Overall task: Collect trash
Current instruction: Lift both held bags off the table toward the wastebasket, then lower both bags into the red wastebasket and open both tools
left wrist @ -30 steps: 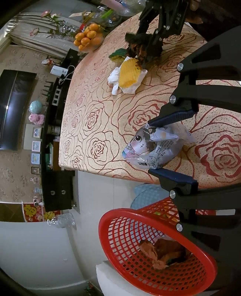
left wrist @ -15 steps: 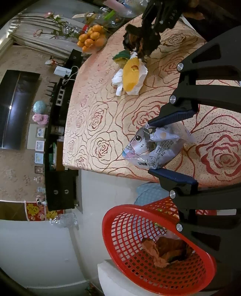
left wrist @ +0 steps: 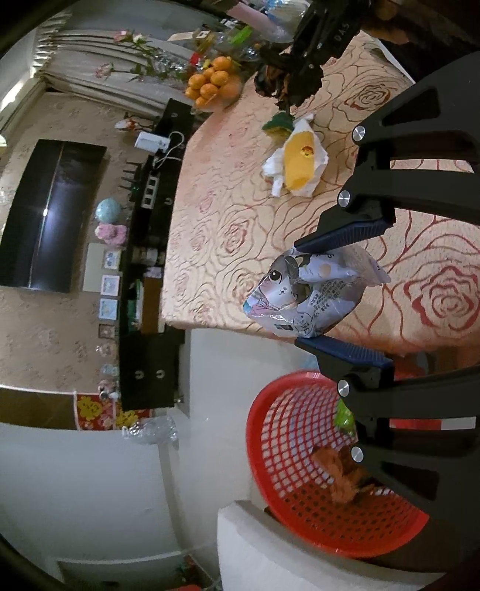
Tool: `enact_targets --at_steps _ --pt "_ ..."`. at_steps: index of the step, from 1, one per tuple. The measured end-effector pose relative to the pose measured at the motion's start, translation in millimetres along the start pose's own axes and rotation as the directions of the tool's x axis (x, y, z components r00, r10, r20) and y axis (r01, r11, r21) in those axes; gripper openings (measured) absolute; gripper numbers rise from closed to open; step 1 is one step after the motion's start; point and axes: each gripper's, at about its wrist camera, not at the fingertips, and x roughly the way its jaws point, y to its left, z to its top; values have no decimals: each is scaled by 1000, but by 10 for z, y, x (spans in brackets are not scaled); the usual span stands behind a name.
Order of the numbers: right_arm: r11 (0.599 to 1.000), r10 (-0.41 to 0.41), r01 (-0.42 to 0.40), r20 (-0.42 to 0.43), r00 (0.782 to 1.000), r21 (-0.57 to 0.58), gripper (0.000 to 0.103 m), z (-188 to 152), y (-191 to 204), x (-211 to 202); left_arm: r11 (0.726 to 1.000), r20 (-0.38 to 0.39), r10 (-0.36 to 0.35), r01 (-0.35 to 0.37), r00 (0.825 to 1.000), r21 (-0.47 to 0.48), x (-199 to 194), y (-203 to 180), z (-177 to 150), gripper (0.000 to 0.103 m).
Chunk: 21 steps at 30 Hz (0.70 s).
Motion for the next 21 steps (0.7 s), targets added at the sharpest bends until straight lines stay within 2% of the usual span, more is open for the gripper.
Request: enact_targets --at_steps 7,14,18,21 --pt "1000 12 -12 17 1000 -10 46 121 121 -51 995 42 98 -98 994 7 -198 283 102 44" --pt "999 43 -43 22 999 -30 46 281 349 -24 976 58 216 -215 975 -30 -310 724 134 44" --pt "995 87 -86 24 996 -55 46 408 601 14 959 58 282 -280 958 -39 -334 904 120 44" --pt "989 128 -127 16 992 -81 46 493 838 71 951 43 305 -302 951 -72 -341 1088 102 44"
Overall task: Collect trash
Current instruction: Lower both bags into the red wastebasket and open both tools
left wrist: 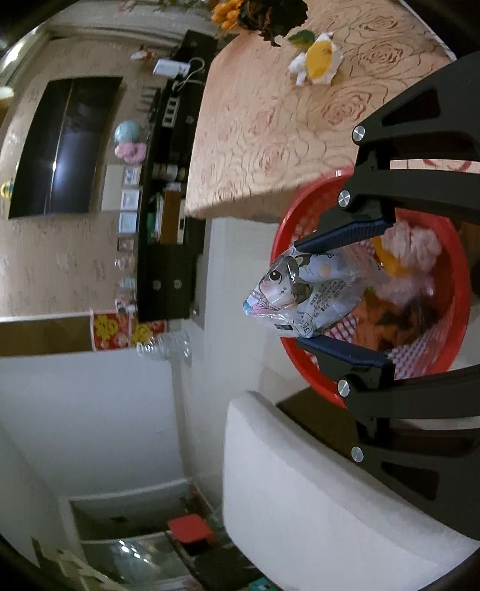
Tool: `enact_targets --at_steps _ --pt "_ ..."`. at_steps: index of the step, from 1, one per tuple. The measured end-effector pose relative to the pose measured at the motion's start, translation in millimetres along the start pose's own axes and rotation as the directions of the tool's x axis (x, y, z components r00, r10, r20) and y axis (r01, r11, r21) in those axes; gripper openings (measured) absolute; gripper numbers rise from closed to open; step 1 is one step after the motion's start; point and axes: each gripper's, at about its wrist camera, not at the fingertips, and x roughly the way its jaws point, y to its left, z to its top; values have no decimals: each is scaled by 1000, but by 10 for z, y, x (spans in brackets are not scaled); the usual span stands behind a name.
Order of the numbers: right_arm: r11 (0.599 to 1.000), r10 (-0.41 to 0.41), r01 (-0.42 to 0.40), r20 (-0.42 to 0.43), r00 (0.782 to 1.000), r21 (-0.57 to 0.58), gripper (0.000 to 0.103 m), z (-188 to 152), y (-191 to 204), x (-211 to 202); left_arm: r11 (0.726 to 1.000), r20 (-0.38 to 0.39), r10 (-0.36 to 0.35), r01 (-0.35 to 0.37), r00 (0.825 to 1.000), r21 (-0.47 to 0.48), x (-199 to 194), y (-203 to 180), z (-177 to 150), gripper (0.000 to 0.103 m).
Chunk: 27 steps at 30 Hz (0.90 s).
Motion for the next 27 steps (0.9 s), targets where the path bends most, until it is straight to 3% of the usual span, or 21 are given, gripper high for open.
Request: enact_targets --at_steps 5,16,23,27 --pt "994 98 -99 -25 995 -46 46 150 458 210 994 -62 -25 19 998 -106 140 304 -59 44" --pt "955 266 -280 -128 955 -97 46 316 1401 753 986 -109 -22 4 994 -167 248 493 -130 45" --pt "938 306 -329 -183 934 -111 47 313 1699 949 980 -122 -37 13 992 -196 261 569 -152 48" --pt "933 321 -345 -202 925 -98 54 306 1722 1000 978 -116 -42 17 992 -209 244 605 -158 60"
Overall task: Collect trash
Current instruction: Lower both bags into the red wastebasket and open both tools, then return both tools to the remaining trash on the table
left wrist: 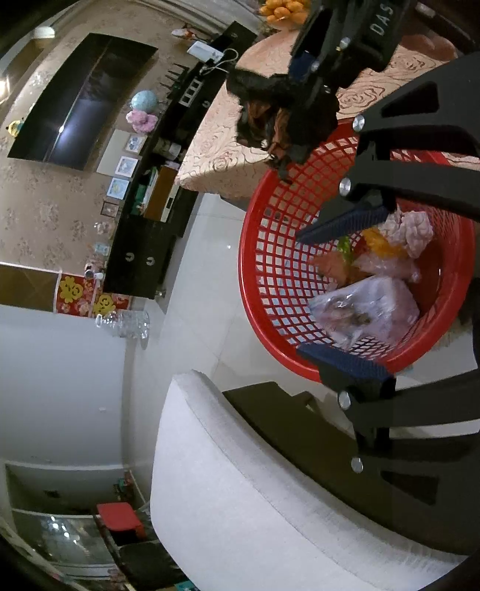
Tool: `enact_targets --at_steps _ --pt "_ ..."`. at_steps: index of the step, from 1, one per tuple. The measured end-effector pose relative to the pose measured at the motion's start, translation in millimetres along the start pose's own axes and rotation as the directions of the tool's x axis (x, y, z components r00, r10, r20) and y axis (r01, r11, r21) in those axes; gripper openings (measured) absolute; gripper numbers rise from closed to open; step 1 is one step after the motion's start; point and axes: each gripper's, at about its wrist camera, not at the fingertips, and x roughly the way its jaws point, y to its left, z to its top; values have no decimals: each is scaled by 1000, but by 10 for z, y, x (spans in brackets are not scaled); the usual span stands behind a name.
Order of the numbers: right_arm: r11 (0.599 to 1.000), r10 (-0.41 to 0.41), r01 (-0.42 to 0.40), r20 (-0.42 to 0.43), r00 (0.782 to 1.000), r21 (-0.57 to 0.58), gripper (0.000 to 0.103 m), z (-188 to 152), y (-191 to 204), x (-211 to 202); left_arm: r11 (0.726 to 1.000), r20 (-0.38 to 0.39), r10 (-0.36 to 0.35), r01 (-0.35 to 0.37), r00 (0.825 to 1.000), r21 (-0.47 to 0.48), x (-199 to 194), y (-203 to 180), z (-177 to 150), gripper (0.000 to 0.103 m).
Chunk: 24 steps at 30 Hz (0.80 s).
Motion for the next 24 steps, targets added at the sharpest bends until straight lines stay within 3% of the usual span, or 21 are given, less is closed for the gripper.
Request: enact_targets --at_steps 5,7,24 --pt "1000 -2 2 13 1000 27 69 -47 -22 -17 999 11 -7 7 1000 -37 -26 59 16 69" --pt "1000 -1 1 18 1000 31 71 -50 -35 -33 999 19 -7 8 1000 -43 -39 63 22 72" --pt "994 -99 95 63 993 58 71 -353 -330 -392 1000 98 1 0 995 -6 -145 -70 18 78"
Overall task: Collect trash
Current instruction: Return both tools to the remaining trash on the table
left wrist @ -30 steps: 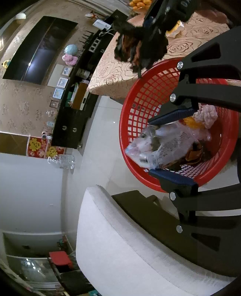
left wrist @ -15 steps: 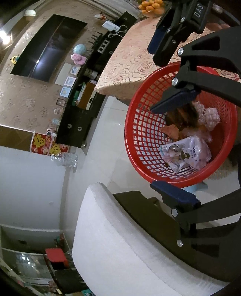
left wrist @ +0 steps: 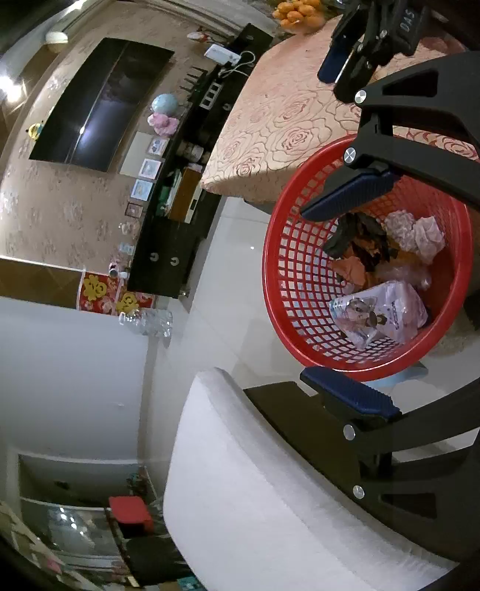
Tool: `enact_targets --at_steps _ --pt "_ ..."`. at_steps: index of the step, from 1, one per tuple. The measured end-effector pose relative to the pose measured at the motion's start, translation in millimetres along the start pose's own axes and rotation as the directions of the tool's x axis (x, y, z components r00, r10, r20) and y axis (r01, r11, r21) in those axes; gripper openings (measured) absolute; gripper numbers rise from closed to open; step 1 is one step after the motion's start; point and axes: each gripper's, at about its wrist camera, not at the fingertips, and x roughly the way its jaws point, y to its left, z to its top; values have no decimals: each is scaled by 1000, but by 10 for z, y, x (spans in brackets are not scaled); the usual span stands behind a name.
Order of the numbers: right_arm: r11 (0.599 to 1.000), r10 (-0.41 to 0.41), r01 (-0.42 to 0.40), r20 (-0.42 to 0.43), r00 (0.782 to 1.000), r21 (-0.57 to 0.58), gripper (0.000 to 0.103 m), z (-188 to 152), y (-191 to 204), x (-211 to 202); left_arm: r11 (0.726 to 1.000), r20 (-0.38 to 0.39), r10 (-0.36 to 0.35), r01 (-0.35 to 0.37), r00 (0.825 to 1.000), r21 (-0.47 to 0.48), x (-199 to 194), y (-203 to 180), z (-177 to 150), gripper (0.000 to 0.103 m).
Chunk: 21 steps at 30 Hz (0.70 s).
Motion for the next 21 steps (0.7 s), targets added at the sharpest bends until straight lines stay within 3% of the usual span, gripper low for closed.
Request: enact_targets --at_steps 10,14,21 --pt "983 -183 183 31 983 13 77 -332 -653 -505 1000 13 -7 6 1000 31 -23 -107 -17 80" --pt "958 -287 285 36 957 37 78 -528 -1071 -764 998 7 -7 6 1000 61 -13 -206 -44 81" --pt "909 -381 365 43 924 201 78 -780 -1742 -1094 993 -1 -24 24 1000 116 -16 -453 -122 81"
